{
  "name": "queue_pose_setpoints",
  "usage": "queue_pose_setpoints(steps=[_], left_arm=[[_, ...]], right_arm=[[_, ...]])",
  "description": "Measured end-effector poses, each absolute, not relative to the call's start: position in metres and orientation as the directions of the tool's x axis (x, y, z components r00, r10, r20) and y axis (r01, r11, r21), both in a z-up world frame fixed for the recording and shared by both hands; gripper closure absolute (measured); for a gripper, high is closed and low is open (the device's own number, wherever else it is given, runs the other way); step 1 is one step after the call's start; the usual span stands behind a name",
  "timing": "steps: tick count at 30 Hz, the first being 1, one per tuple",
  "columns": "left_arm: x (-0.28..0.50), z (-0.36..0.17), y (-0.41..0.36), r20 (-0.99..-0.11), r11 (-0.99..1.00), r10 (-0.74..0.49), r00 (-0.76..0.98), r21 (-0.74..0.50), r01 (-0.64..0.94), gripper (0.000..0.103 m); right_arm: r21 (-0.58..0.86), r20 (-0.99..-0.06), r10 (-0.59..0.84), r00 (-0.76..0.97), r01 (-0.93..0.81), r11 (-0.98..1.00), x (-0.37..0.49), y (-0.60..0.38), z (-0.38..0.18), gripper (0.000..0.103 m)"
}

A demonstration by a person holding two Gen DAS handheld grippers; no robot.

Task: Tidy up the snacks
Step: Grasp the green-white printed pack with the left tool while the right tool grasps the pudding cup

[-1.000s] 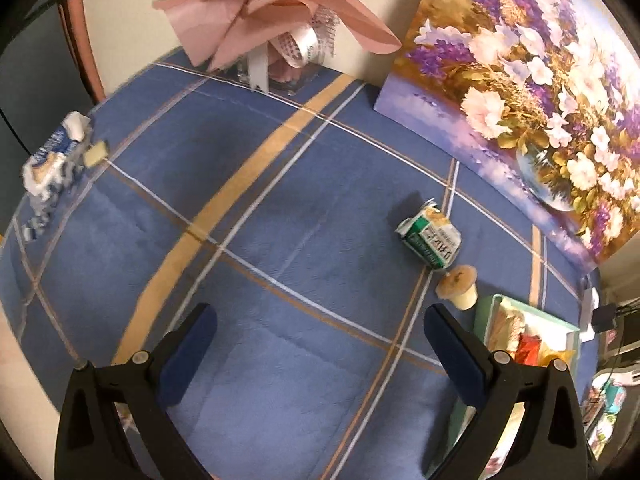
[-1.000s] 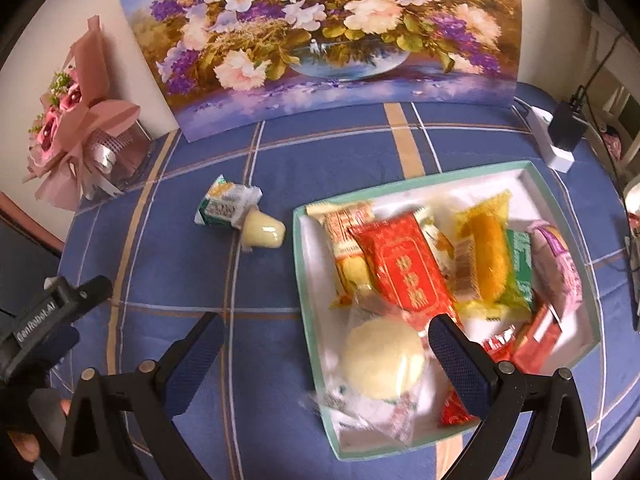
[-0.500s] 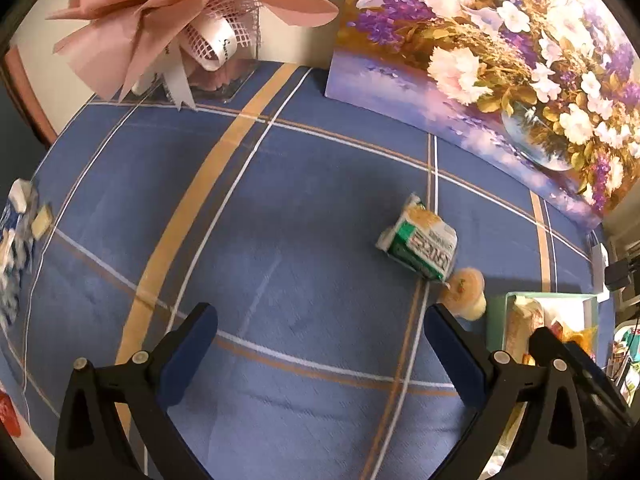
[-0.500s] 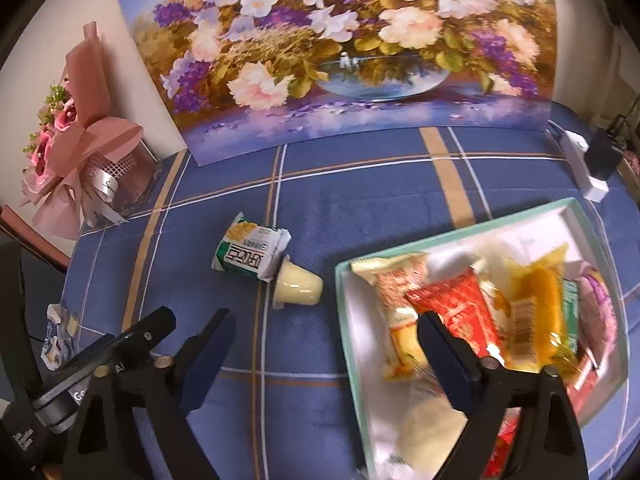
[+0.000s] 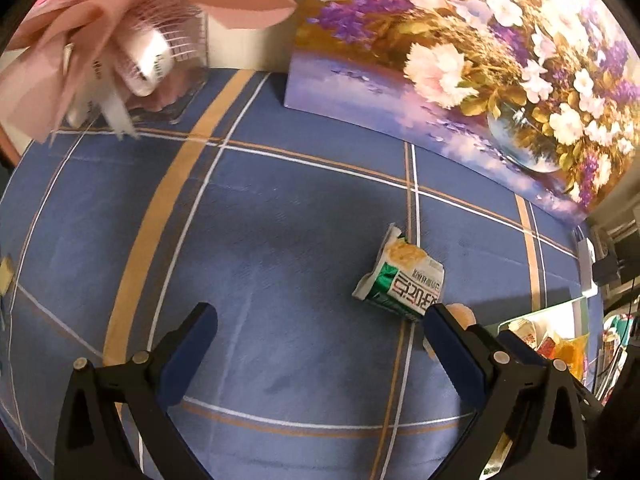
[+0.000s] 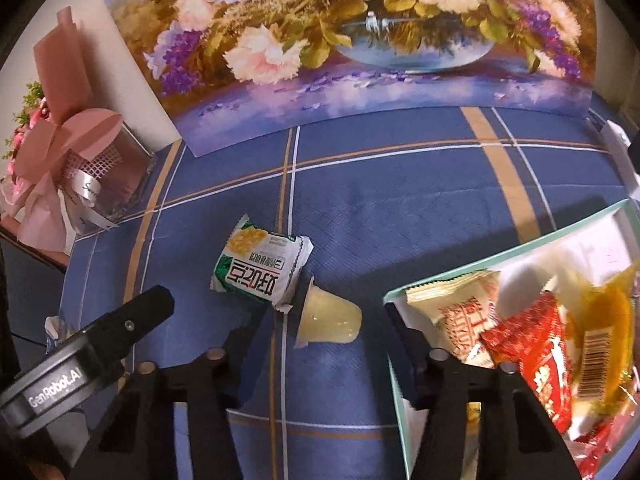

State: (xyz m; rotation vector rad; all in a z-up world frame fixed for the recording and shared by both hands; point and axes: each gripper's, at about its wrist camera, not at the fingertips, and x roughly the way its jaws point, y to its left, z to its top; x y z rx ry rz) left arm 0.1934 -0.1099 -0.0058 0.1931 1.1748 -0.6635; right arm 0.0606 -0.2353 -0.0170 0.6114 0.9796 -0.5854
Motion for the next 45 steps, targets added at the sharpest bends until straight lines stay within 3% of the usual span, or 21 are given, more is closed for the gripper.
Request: queue_pose_setpoints(steps=[8,17,20,25,26,32,45], left_arm=[[0.195,-0.027,-0.13,-0.898,0.767,-0.411,0.16,-0.246,0.592,0.002],[0.191,-0.04,-0.164,-0.907,0.726,-0.409,0.105,-0.253,0.639,0.004],[0.189,-0.046,-0.175,-0.914,0.715,-0.395,0.088,-0.245,0.655,0.016],[0.184,-0.053,-0.189,-0.923,0.698,-0.38,0.067,-0.239,0.675,0.019],[0.184,-0.055,-0.191,-0.923,0.697,-0.378,0.066,-0.237,0.677,0.026],[0.185,-0.054,-0.187,-0.917,0.698,-0.394,0.069,-0.25,0.671,0.041],[0.21,-0.059,-0.121,-0.933,0.785,-0.355,0.063,-0.262,0.561,0.042]], right_arm=[[0.186,-0.893,-0.18,0.412,0.703,0.687,0.069,-0.24,-0.033,0.06],[0.158,-0.896,-0.193,0.4,0.693,0.703,0.074,-0.236,-0.035,0.061],[0.162,-0.895,-0.19,0.403,0.692,0.704,0.074,-0.236,-0.035,0.061],[0.161,-0.895,-0.189,0.404,0.687,0.708,0.074,-0.237,-0.035,0.061],[0.163,-0.895,-0.188,0.406,0.687,0.709,0.074,-0.237,-0.034,0.061],[0.166,-0.895,-0.185,0.407,0.686,0.708,0.073,-0.238,-0.033,0.062],[0.173,-0.903,-0.161,0.398,0.68,0.712,0.077,-0.236,-0.037,0.061]])
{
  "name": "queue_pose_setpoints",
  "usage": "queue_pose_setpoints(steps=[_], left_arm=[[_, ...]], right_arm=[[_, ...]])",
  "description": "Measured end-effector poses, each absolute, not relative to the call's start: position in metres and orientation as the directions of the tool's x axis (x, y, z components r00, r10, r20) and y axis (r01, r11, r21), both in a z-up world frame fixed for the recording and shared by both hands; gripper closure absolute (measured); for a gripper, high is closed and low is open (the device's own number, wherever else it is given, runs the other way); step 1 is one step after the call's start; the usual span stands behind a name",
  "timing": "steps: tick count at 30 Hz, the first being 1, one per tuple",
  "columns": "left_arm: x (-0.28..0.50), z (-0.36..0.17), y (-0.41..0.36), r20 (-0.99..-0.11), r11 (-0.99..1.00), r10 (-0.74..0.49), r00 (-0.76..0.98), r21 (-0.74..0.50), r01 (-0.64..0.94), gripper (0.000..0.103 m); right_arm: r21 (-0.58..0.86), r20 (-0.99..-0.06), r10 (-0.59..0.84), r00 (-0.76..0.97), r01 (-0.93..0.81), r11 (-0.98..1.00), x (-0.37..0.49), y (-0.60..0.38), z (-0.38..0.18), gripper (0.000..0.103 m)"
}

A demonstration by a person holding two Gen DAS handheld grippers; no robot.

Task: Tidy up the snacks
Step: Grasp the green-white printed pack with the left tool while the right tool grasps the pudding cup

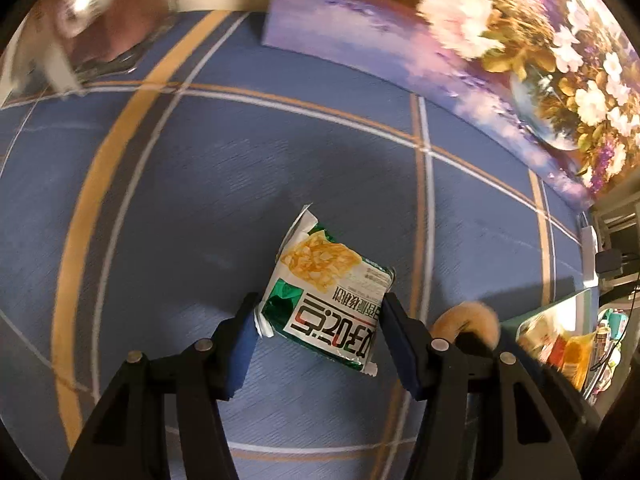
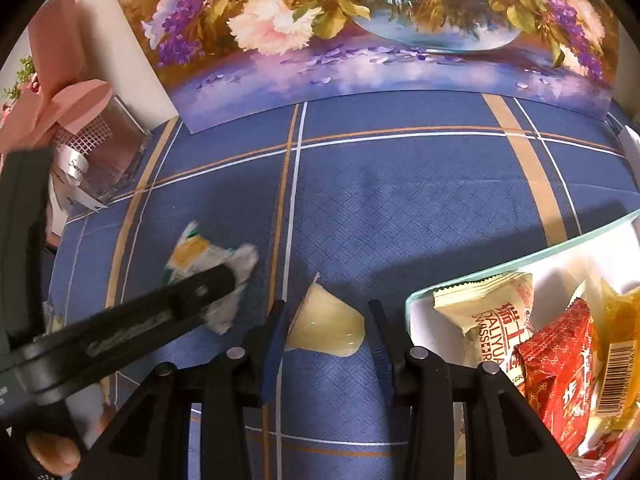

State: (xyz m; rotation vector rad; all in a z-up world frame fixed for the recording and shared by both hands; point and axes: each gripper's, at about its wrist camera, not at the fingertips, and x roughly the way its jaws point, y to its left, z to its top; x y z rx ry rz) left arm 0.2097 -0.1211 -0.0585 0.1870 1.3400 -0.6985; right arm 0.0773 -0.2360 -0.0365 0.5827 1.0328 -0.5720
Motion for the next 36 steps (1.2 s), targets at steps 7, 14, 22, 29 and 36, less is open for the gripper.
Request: queue_pose_setpoints(steps=[7,14,22,29,36], left_arm=[[0.214,-0.061,-0.084,-0.931,0.806,-0.348,0.112,-0.236,0.544,0.041],[0.207,-0.062,-0.096,-0.926,0.793,-0.349,0.145,-0.209,0.572,0.04],[0.203,-0.067,-0.109,-0.926,0.79,-0.315,0.21,-0.133,0.599,0.04],[0.195,-0.068,-0.112,-0.916,0.791,-0.297,0.27,-0.077,0.607,0.041],[0.192,-0.065,-0.103,-0.913,0.805,-0.303,0.273,-0.092,0.586,0.044]], right_arm=[[0.171,-0.913,-0.145,0.382,0.679,0.714,0.085,-0.233,-0.049,0.061],[0.105,-0.908,-0.203,0.367,0.668,0.737,0.091,-0.223,-0.053,0.061],[0.087,-0.905,-0.218,0.365,0.662,0.745,0.091,-0.222,-0.052,0.061],[0.068,-0.904,-0.231,0.359,0.656,0.752,0.091,-0.218,-0.052,0.061],[0.049,-0.906,-0.24,0.348,0.651,0.757,0.092,-0.215,-0.051,0.061]])
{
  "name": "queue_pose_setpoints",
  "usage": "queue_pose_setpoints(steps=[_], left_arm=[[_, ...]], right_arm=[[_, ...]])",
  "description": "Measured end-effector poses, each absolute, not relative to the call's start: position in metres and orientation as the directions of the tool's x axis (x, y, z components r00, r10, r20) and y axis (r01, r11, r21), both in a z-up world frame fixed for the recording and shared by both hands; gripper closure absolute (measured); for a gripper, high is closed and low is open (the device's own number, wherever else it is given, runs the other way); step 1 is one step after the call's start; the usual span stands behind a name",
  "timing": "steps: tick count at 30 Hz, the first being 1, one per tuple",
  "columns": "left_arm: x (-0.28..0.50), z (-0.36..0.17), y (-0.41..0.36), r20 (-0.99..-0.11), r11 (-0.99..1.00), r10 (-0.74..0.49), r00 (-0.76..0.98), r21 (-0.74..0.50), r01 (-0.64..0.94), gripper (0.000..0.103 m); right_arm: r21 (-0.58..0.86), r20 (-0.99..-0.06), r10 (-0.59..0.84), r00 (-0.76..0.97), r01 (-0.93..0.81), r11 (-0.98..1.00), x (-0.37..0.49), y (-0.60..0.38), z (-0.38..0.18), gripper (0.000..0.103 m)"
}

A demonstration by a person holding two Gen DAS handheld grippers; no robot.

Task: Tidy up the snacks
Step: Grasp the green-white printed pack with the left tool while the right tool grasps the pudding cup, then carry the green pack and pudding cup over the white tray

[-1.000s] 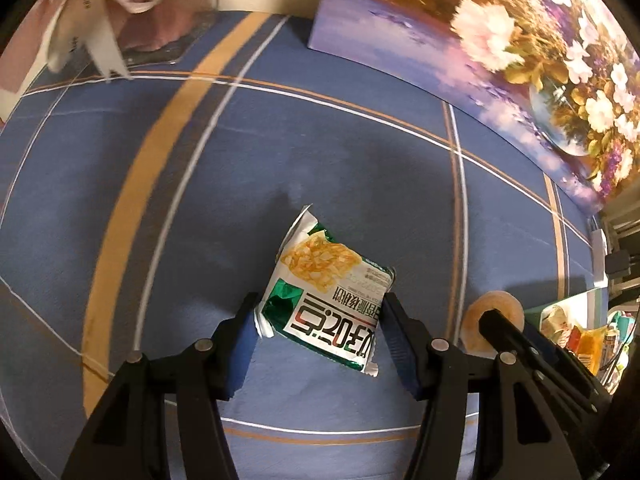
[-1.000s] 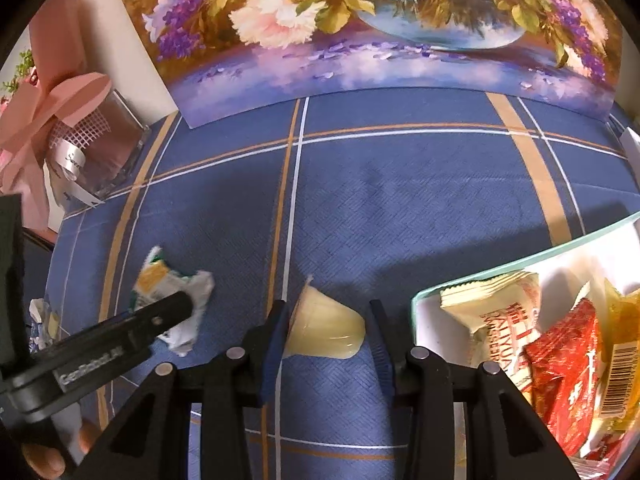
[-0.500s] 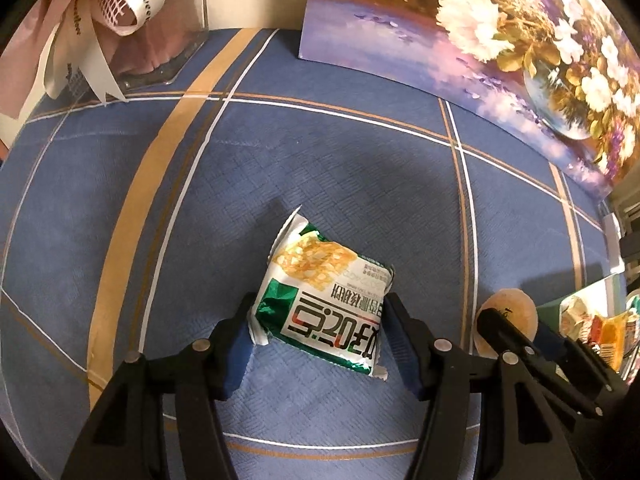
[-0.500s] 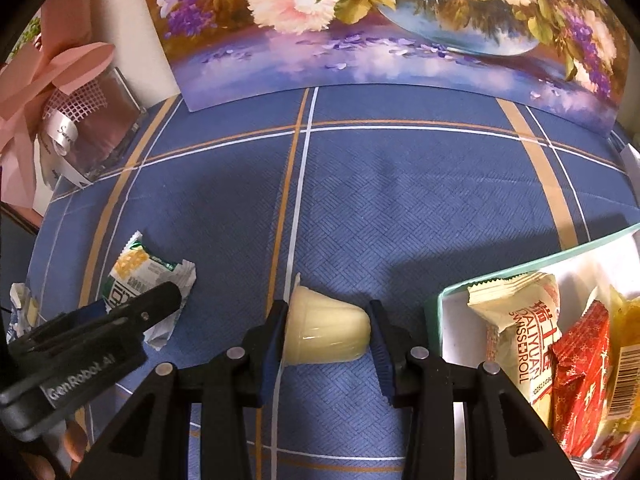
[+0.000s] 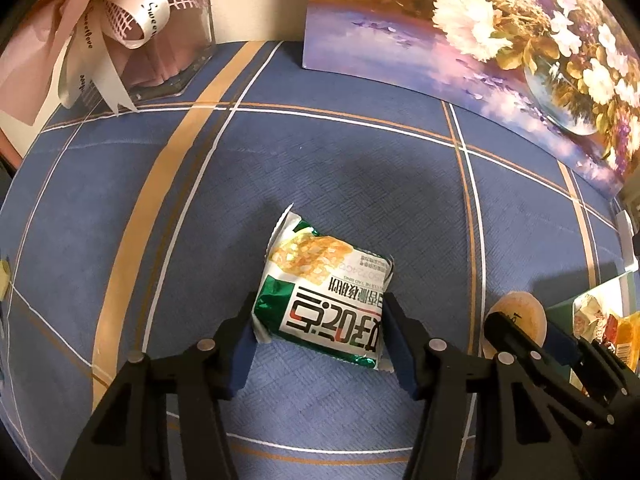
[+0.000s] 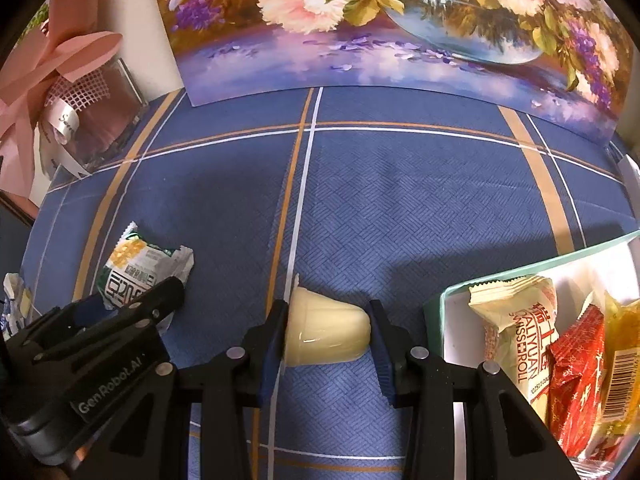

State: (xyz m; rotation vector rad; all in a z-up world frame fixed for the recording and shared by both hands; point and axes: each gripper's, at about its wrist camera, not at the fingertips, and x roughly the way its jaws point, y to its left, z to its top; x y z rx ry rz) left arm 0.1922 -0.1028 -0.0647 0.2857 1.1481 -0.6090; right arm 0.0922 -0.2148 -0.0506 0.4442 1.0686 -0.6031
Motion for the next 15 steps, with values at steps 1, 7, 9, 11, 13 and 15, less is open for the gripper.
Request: queue_pose_setpoints(steps=[1,7,9,11,13,15], left_arm=[[0.192,-0.064,-0.102,-0.914,0.808,-0.302,0.271,-0.095,0.581,0.044],[0.187,-0.06,-0.089,-0.918,0.83,-0.307,0.251,-0.129,0.543,0.046],[0.185,-0.057,-0.085,-0.919,0.838,-0.308,0.246,-0.139,0.528,0.047],[0.182,-0.053,-0.078,-0.919,0.846,-0.31,0.246,-0.148,0.512,0.047],[0.179,-0.047,-0.071,-0.918,0.856,-0.313,0.244,-0.161,0.492,0.047],[0.176,-0.039,-0.065,-0.917,0.863,-0.316,0.244,-0.171,0.475,0.047]], right_arm=[[0.047,-0.906,-0.242,0.347,0.651,0.758,0.092,-0.214,-0.05,0.061],[0.046,-0.908,-0.236,0.347,0.643,0.765,0.092,-0.21,-0.042,0.063],[0.044,-0.906,-0.237,0.352,0.635,0.772,0.09,-0.206,-0.036,0.063],[0.043,-0.905,-0.235,0.354,0.626,0.778,0.088,-0.202,-0.031,0.063],[0.041,-0.906,-0.235,0.352,0.625,0.78,0.084,-0.198,-0.027,0.063],[0.044,-0.906,-0.234,0.354,0.626,0.779,0.078,-0.195,-0.019,0.063]])
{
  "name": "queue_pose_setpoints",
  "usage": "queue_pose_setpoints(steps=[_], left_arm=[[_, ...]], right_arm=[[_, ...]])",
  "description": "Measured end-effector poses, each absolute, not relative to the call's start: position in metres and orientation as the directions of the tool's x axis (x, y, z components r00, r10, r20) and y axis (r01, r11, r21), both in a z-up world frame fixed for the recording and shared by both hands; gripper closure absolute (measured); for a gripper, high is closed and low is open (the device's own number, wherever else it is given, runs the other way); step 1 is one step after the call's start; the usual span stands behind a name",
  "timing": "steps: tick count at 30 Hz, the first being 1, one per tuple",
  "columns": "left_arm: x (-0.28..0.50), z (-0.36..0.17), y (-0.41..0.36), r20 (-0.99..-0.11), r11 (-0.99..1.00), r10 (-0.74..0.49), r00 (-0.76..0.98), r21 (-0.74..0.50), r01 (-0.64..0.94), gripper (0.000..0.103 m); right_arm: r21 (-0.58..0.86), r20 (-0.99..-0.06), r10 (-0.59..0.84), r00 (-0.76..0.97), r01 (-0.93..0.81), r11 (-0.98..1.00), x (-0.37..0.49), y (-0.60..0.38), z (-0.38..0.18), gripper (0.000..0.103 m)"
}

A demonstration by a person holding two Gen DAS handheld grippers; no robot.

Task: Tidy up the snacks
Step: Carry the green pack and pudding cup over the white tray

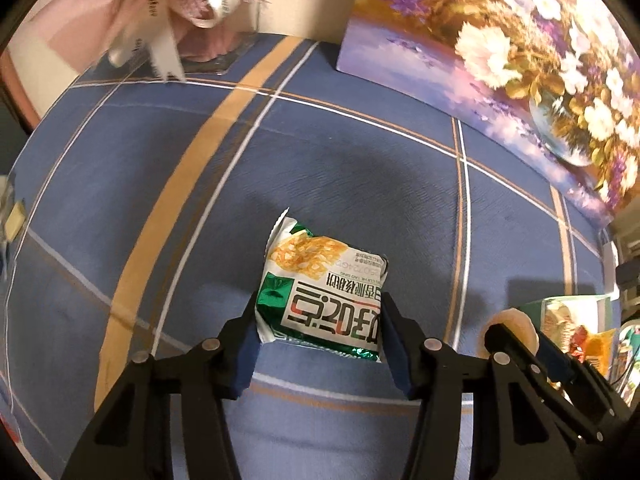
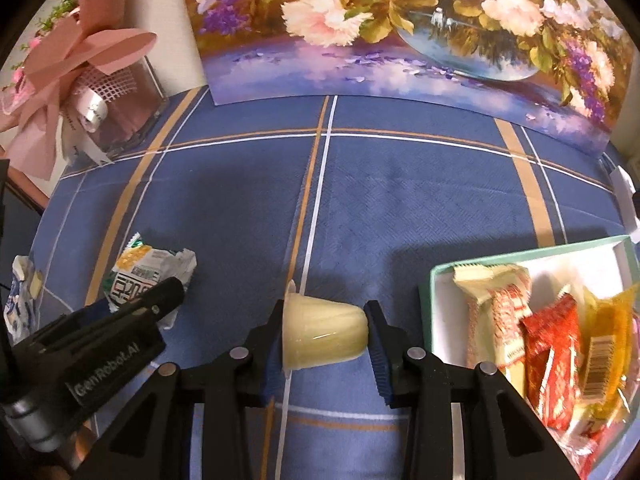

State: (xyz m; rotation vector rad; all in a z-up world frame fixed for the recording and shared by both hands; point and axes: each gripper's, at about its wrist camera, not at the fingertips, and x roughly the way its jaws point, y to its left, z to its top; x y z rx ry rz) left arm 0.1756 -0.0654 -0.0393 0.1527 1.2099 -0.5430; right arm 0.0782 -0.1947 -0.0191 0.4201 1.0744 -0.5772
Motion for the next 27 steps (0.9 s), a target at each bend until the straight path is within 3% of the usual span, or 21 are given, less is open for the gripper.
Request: queue_pose_setpoints(steps=[17,27], left_arm=[[0.084,0.054,-0.071,-0.86,0.813,-0.464,0.214,-0.317,0.488,0.047],[0.013,0.071,-0.102,-0.812,0.725,-0.569,0.129,-0.421,0.545,0.047]], right_arm=[[0.122,-0.876,-0.253,0.412,0.695,0.709,-0.024,-0.185,0.062,0.063],[0.162,-0.869,-0.281,0.406,0.773,0.614,-0.1,-0.21,0.068,0.063]])
